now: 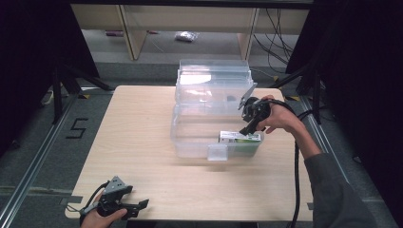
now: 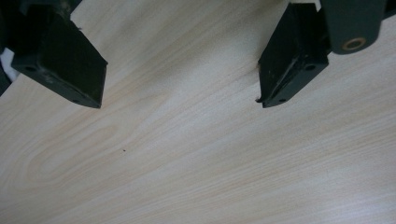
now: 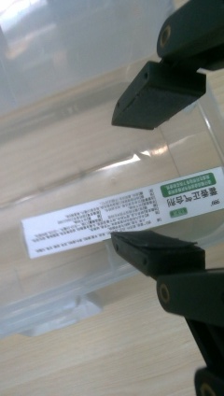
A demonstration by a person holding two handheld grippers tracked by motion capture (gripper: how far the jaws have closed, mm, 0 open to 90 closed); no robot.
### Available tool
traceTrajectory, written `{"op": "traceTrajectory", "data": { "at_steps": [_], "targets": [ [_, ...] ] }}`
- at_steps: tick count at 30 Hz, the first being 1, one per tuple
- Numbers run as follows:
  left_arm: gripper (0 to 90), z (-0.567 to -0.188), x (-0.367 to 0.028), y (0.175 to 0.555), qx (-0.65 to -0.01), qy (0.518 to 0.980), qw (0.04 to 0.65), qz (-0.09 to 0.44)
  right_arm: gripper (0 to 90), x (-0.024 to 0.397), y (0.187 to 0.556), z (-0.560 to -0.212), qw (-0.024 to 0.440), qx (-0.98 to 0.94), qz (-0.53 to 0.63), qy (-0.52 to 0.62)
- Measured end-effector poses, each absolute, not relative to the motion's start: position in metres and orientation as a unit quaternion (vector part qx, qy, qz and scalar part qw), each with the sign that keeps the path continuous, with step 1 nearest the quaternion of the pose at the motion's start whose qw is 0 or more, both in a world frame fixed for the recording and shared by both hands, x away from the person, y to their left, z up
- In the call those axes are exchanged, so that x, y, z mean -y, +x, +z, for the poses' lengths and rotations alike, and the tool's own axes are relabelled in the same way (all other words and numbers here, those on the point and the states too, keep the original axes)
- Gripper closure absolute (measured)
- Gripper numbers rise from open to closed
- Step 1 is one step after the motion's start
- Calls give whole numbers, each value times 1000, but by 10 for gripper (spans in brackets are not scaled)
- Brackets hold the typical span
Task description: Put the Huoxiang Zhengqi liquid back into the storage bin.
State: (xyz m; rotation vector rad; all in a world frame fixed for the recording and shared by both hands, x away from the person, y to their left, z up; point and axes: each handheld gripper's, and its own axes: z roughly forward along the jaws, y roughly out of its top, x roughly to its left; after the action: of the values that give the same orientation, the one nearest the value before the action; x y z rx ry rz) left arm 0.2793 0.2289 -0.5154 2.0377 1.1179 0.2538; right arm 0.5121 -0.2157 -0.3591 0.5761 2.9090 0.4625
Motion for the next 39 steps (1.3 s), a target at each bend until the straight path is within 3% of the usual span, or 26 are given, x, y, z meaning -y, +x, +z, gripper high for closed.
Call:
{"op": "traceTrajectory", "data": {
  "at_steps": [4,39],
  "targets": [
    [148,-515,-230,280,-435,805,391,97,334,221,505,-353,97,-954,184,218],
    [148,-516,-229,280,-436,806,389,97,258,223,456,-367,106,-896,306,305]
  ]
}}
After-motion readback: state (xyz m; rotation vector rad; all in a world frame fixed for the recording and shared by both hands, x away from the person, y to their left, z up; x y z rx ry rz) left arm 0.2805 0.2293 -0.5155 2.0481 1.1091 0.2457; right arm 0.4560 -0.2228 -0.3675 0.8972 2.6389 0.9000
